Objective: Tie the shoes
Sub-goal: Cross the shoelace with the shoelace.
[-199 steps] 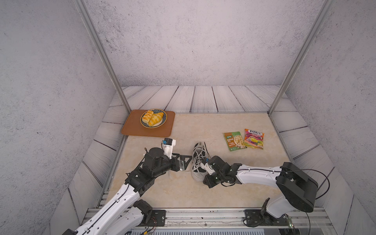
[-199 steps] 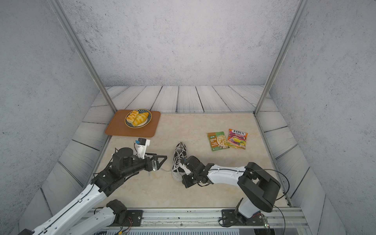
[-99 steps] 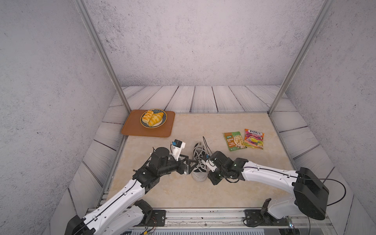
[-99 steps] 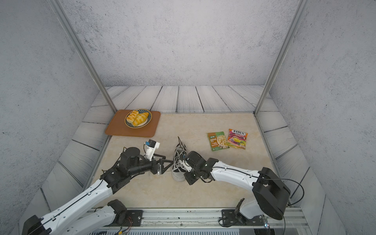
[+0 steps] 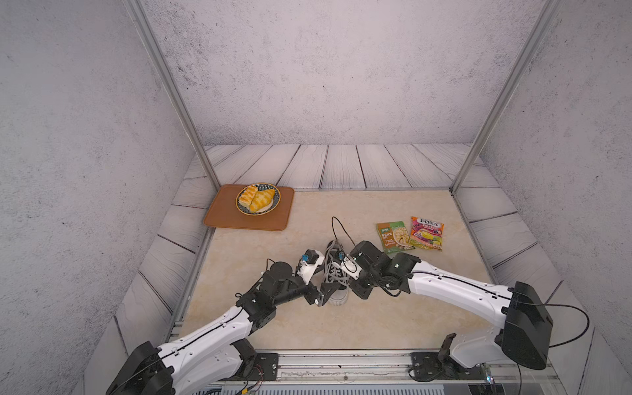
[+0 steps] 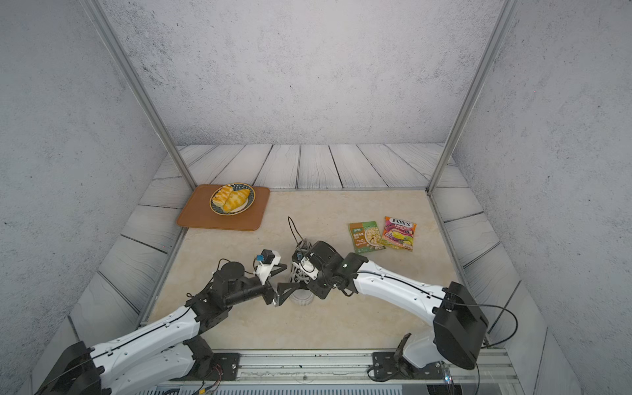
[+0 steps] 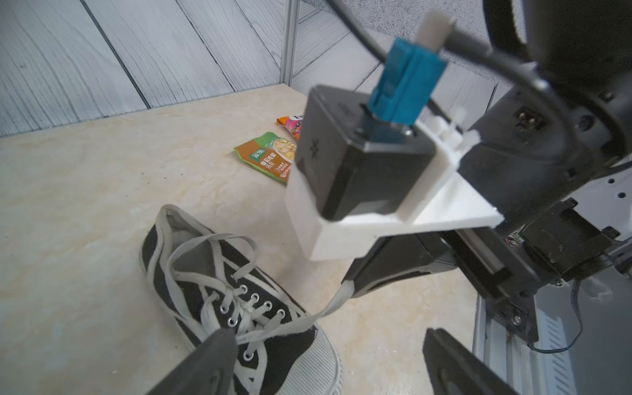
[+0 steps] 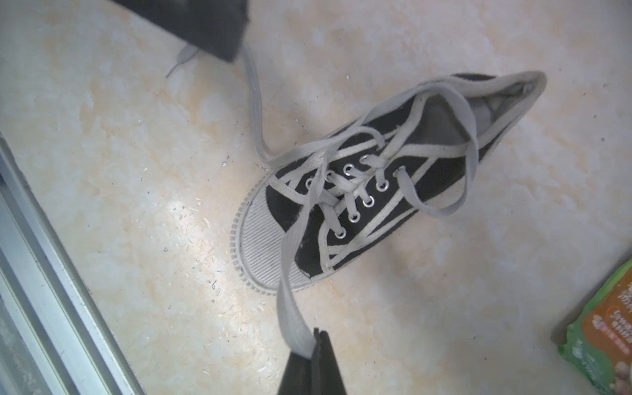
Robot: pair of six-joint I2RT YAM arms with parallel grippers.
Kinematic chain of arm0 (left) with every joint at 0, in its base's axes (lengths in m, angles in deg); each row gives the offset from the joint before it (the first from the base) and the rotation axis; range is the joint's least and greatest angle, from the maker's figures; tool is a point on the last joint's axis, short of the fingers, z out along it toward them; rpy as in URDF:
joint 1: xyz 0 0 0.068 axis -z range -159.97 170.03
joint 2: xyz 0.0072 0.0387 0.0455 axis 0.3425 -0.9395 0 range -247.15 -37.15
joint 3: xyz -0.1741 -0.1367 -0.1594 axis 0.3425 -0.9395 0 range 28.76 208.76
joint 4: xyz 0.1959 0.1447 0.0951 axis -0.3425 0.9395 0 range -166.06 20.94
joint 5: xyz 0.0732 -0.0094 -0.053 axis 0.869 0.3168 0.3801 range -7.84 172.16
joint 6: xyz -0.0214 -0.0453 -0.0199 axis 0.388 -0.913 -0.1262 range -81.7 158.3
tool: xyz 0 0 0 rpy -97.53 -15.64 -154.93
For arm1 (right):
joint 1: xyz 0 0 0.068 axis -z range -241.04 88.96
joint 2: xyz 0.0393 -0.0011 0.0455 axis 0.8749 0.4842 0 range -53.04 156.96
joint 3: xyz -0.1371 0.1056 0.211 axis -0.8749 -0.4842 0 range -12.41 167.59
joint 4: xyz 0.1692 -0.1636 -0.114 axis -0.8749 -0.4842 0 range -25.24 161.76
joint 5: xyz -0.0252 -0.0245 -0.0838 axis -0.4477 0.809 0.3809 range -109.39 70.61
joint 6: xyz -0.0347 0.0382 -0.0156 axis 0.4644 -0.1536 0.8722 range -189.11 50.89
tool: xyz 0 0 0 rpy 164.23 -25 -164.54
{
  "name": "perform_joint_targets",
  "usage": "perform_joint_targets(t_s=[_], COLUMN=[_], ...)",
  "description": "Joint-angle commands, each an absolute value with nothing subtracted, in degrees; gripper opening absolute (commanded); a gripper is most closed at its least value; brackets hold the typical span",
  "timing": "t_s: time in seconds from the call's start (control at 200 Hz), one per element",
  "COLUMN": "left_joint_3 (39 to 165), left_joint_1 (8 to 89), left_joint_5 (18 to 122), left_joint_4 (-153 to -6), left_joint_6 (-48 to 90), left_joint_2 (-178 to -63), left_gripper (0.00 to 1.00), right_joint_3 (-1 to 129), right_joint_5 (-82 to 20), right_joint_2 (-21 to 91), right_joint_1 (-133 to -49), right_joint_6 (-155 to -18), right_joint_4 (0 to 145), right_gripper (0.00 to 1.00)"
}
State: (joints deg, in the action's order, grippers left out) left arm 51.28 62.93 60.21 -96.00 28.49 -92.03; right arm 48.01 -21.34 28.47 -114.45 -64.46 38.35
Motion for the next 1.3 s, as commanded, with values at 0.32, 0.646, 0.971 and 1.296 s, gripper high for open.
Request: perform_joint_targets(t_s=[0.32, 0.646, 0.971, 1.296], left_joint_3=[51.6, 55.8, 56.4, 50.9], left_joint_1=[62.5, 59.0, 58.2, 56.5], left_joint_5=[56.7, 49.4, 47.4, 49.0], left_joint_4=[-104.2, -106.3, -109.1, -116.5], left_joint_6=[35.7, 34.7, 33.1, 28.9], left_joint_2=[-99.8, -108.3, -111.0, -107.6], left_gripper=[0.83, 0.63, 0.61, 0.69], right_joint_3=[52.2, 53.6, 54.0, 51.4], right_joint_5=[-27.3, -31.5, -34.2, -40.6], right_joint_2=[29.9, 31.9, 32.3, 28.3], right_joint_1=[-113.4, -112.5, -111.6, -108.0], right_joint_6=[-56.8, -54.4, -55.3, -60.7], right_joint_4=[36.0, 35.7, 36.6, 40.5], right_gripper=[0.00, 0.00, 0.00, 0.00])
